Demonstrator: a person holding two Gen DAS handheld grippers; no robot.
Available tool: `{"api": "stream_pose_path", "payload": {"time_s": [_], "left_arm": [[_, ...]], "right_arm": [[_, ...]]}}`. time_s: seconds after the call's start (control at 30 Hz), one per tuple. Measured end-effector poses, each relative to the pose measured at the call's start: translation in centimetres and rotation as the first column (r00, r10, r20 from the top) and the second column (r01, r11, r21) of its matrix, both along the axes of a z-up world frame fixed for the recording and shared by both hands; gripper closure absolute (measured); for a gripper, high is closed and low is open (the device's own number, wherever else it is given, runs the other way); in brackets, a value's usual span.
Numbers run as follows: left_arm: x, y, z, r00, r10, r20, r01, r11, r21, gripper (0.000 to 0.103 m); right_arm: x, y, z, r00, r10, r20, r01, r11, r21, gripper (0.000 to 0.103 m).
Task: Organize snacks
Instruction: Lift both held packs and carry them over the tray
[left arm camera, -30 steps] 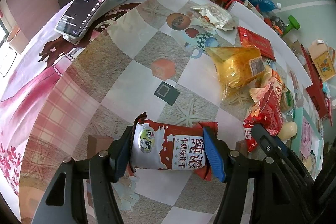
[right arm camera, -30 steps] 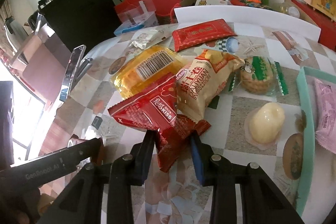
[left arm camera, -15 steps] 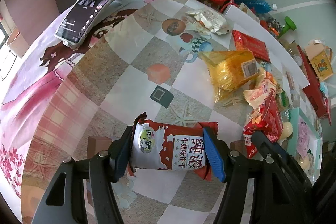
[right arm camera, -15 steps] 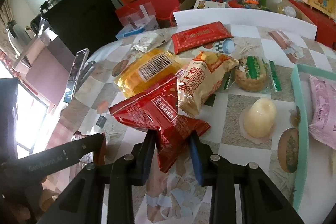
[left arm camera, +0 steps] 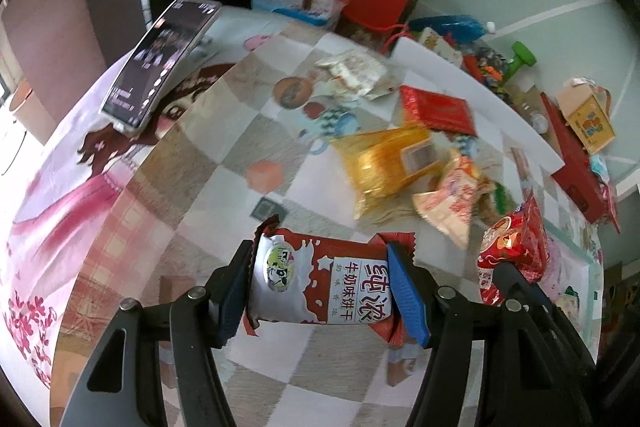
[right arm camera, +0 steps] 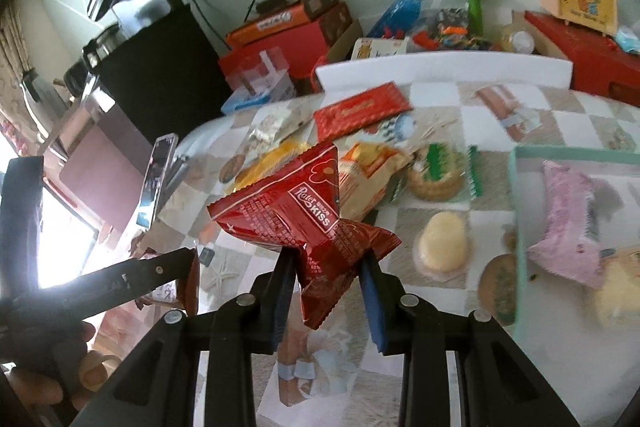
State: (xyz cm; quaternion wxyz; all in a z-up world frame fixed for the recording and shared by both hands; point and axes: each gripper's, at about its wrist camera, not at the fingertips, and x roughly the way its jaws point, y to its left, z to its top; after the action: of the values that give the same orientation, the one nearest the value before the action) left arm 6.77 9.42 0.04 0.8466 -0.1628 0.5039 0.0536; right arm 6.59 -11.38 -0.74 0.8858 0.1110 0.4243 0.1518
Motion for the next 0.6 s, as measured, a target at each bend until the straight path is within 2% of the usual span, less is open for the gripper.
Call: {"api": "stream_pose_path", "payload": {"time_s": [0.33, 0.6], "left_arm": [[1.3, -4.7, 2.4, 0.994, -0.097, 0.054, 0.095, 0.995, 0.037, 0.037], [2.3, -9.0, 4.6, 0.979, -0.179, 0.101, 0.173, 0.983, 0.063, 0.037]], "right_arm": [[-0.8, -5.0, 2.6, 0.991, -0.112, 0.073, 0.111, 0.994, 0.011, 0.069], [-1.8, -10.5, 4.1, 0.960, -0.259, 0.107, 0.259, 0.966, 0.011, 0.069]]}}
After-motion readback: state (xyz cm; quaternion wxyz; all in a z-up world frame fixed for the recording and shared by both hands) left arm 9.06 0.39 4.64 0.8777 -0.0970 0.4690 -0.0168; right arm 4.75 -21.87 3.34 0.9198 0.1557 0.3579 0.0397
